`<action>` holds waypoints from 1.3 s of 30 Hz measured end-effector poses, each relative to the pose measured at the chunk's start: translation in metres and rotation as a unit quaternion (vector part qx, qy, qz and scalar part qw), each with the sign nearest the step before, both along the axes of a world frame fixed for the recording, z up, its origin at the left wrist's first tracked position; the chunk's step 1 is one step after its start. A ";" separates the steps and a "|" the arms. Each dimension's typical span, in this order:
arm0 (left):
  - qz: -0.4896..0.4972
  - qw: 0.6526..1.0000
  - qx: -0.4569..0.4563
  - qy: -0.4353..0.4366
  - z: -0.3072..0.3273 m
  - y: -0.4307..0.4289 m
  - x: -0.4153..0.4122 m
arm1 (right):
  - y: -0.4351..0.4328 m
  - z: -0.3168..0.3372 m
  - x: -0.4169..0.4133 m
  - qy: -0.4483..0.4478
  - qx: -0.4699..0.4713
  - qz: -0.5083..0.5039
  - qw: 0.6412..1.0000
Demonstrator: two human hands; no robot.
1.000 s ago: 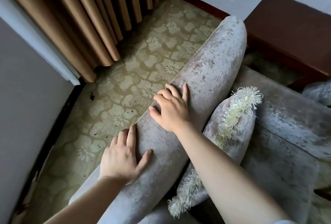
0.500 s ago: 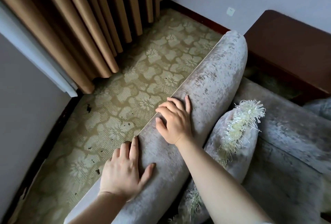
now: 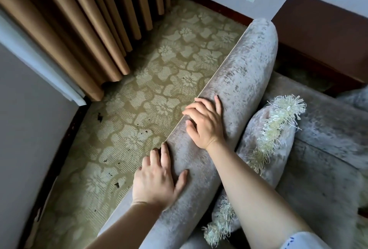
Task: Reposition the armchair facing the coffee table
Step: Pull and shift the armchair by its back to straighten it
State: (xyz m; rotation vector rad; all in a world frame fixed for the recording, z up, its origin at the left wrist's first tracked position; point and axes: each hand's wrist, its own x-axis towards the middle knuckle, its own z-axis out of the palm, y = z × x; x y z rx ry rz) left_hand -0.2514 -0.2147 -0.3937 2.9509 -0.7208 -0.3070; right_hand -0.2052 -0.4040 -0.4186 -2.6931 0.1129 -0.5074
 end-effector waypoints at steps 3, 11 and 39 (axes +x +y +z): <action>-0.013 1.000 -0.008 0.013 0.002 0.001 0.001 | 0.002 0.008 0.000 0.028 -0.008 -0.009 1.000; -0.068 0.990 -0.079 0.091 0.004 0.004 0.008 | 0.021 0.024 0.002 0.118 -0.003 -0.103 0.988; -0.308 0.876 -0.244 0.280 0.035 -0.065 0.162 | 0.093 0.018 0.012 0.169 0.132 -0.552 0.806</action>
